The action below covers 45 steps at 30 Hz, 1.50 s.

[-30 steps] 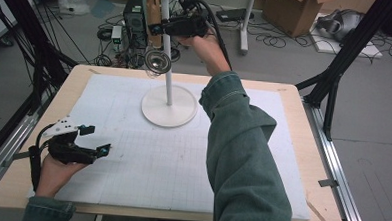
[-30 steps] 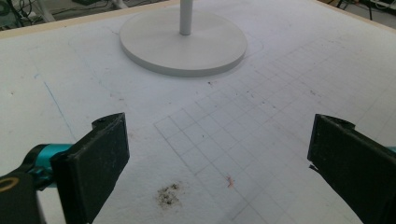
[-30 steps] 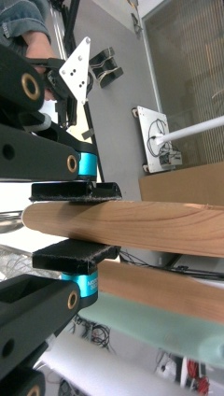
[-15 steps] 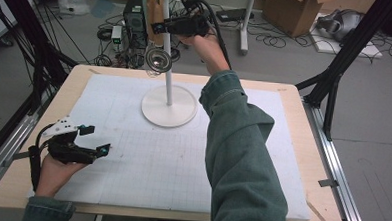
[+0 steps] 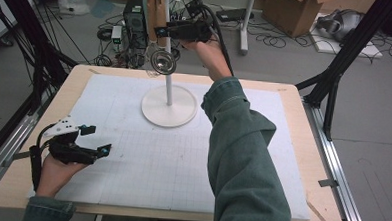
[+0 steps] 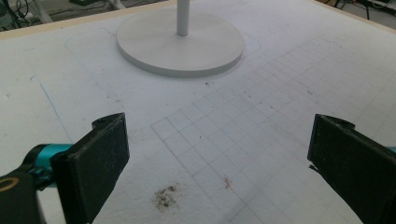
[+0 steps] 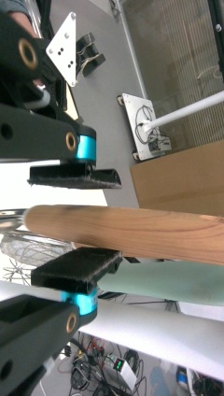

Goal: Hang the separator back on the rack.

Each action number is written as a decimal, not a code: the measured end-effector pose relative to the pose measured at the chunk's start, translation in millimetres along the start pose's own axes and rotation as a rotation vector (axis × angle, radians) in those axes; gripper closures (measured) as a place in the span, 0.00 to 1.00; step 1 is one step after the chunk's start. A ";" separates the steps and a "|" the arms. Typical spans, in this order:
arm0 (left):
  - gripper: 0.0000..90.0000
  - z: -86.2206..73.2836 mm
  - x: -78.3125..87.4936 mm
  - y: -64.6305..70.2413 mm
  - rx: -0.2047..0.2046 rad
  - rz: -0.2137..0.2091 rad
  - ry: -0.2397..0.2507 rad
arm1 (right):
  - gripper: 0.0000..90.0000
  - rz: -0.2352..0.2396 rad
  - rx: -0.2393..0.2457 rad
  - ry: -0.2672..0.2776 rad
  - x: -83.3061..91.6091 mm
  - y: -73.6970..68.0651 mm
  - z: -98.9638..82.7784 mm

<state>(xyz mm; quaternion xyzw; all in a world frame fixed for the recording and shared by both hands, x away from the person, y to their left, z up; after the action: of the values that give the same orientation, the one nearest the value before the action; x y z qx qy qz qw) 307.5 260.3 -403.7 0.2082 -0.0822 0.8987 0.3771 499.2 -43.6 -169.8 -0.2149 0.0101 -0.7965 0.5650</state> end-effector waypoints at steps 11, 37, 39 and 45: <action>0.07 0.0 -4.3 3.0 0.000 -0.018 -0.006 | 0.49 -0.047 0.003 0.026 24.8 -2.1 -15.2; 0.07 1.1 -8.8 7.6 0.000 -0.043 -0.009 | 0.21 -0.092 0.007 0.049 42.9 -10.2 -64.9; 0.07 1.2 -9.1 8.2 0.002 -0.047 -0.010 | 0.21 -0.097 0.004 0.044 43.6 -9.6 -71.1; 0.07 0.8 -10.7 9.4 0.004 -0.051 -0.008 | 0.18 -0.114 -0.007 0.032 46.4 -6.7 -89.3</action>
<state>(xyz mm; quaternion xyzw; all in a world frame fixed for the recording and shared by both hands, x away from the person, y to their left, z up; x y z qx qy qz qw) 307.8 246.6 -407.5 0.2144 -0.0763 0.8883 0.3990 449.2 -103.4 -233.7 -0.2043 0.0094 -0.8308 0.5177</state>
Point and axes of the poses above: each handheld gripper's, and its own axes: x roughly backward along the jaws, z roughly out of its top, y roughly to its right, the point moved 3 cm from there along -x, roughly forward along the jaws, and after that the axes turned 6 degrees about -x, right-handed, at the moved point
